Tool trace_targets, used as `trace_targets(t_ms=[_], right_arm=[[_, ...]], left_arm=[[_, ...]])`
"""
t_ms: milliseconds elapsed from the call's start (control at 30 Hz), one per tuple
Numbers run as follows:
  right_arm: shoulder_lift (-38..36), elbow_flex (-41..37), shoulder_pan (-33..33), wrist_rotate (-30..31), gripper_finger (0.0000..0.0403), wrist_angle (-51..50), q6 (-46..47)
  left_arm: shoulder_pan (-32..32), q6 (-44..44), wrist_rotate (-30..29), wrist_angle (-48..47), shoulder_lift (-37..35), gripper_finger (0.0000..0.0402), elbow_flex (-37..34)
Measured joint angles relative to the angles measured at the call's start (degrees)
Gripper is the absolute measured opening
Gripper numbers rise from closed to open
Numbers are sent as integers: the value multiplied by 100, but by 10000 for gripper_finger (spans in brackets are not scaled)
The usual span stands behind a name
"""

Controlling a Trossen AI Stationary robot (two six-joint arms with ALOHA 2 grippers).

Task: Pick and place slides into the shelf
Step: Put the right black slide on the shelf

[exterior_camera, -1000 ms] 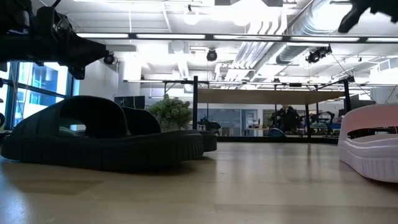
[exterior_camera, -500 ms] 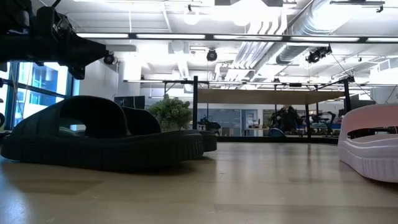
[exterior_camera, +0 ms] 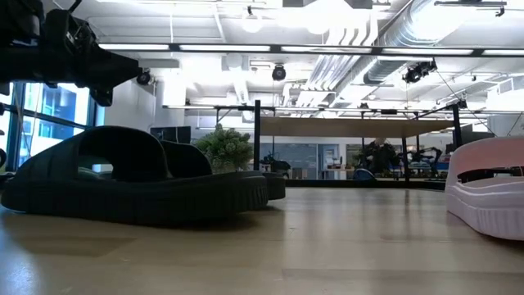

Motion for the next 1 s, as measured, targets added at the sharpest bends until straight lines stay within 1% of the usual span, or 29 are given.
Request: trace_targets(t_ms=[67, 167, 300, 400, 467, 733, 800, 867, 1000], right_arm=[[374, 284, 29, 33, 135, -325, -85], [917, 603, 150, 281, 137, -655, -275], [1602, 849, 397, 508, 138, -723, -595], [2146, 931, 591, 798, 138, -626, -921], [2489, 950, 689, 1035, 138, -388, -1247], [3813, 951, 777, 1060, 138, 1257, -3293], [4030, 950, 711, 1056, 138, 1692, -3523], [4145, 950, 612, 1018, 138, 2051, -3530], [4179, 955, 390, 494, 138, 2235, -3536]], left_arm=[[2, 2, 0, -17, 0, 72, 0], [1, 2, 0, -51, 0, 72, -1], [1, 2, 0, -116, 0, 72, -1], [0, 2, 0, -142, 0, 72, -2], [2, 2, 0, -140, 0, 72, -2], [0, 2, 0, -137, 0, 72, 0], [1, 2, 0, -137, 0, 72, -2], [2, 2, -1, -135, 0, 72, -2], [2, 4, -2, -133, 0, 72, 0]])
